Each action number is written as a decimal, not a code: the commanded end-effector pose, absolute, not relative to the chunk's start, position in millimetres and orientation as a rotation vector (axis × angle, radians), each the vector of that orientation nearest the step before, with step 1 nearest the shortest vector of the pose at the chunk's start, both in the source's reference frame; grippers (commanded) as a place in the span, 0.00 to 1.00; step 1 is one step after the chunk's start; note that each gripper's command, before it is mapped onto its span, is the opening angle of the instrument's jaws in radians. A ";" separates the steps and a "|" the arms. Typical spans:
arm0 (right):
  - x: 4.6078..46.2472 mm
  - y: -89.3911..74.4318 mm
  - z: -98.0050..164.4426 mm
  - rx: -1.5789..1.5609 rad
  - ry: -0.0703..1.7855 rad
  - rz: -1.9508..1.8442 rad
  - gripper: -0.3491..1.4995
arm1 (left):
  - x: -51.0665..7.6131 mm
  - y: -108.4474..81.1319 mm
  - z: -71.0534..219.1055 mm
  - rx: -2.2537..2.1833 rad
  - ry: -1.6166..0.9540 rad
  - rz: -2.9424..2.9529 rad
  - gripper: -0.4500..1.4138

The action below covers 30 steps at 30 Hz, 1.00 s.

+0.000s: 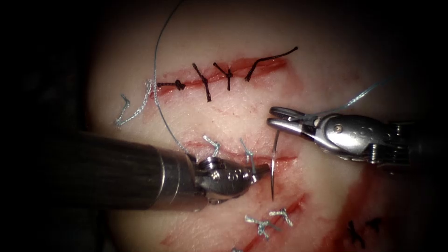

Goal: Wound Closure

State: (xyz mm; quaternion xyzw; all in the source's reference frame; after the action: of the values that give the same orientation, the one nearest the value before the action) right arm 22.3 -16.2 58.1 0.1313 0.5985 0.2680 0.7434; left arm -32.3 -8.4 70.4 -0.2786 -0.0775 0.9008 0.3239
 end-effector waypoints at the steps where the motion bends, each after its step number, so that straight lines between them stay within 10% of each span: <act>1: 23.2 -16.3 58.3 0.313 1.309 0.616 0.00 | -32.8 -8.5 70.7 -0.739 -0.205 2.387 0.15; 5: 22.9 -15.6 58.6 0.354 1.302 0.668 0.00 | -32.8 -8.2 70.3 -0.766 -0.226 2.406 0.44; 30: 21.9 -14.0 59.9 0.498 1.301 0.825 0.00 | -31.3 -7.7 69.4 -1.118 0.078 2.958 0.39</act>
State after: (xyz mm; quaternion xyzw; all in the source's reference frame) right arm 21.0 -14.0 59.7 0.2231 0.5817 0.3694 0.6895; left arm -30.8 -7.4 68.9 -0.3563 0.0277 0.9338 -0.0194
